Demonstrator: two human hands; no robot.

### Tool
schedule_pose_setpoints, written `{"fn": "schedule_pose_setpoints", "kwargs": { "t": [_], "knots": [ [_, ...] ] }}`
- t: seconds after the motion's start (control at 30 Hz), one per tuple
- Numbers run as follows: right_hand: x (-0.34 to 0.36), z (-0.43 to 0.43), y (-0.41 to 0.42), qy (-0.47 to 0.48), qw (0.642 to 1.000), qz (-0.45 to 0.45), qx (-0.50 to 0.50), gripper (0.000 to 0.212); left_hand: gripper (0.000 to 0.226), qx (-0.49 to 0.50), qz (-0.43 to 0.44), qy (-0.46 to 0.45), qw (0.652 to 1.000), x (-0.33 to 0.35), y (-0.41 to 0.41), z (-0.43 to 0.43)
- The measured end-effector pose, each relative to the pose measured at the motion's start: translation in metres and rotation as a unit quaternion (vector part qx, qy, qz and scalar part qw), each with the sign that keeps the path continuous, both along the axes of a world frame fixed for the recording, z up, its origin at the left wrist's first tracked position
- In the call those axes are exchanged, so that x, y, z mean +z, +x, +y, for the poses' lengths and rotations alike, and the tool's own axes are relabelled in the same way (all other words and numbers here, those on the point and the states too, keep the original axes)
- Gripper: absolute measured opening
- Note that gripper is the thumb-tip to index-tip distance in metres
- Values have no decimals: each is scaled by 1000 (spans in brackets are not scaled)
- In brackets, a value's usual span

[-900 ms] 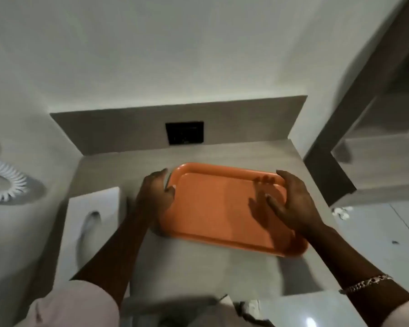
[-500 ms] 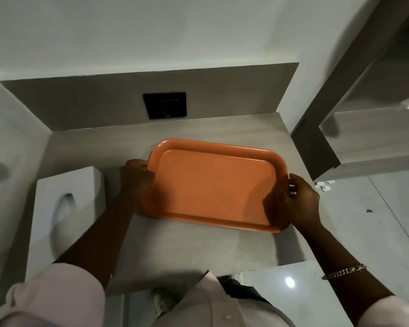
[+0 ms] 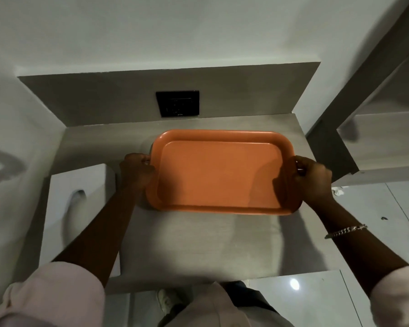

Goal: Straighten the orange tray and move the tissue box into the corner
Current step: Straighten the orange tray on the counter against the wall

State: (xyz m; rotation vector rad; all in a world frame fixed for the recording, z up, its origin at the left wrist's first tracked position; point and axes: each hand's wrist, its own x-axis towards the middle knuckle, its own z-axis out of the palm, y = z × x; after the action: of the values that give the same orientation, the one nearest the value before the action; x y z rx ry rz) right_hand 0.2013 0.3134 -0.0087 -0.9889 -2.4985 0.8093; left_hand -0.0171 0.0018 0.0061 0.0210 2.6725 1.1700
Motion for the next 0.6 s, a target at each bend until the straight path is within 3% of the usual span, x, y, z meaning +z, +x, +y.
{"fn": "schedule_pose_setpoints", "kwargs": {
  "t": [0.2, 0.27, 0.43, 0.53, 0.6],
  "knots": [
    [0, 10, -32, -13, 999, -28, 24, 23, 10, 13, 8, -37, 999, -6, -7, -1],
    [-3, 10, -36, -12, 999, -33, 25, 24, 12, 19, 4, -42, 999, -11, -9, -3],
    [-11, 8, -39, -30, 999, -29, 22, 24, 42, 28, 5, -49, 998, -20, -14, -6],
    [-15, 6, -39, -41, 999, -21, 11, 24, 43, 16, 6, -56, 998, -19, -13, -8],
    [-15, 5, -38, -53, 999, -4, -7, 22, 30, 11, 18, -68, 997, -14, -7, -6]
  ]
}}
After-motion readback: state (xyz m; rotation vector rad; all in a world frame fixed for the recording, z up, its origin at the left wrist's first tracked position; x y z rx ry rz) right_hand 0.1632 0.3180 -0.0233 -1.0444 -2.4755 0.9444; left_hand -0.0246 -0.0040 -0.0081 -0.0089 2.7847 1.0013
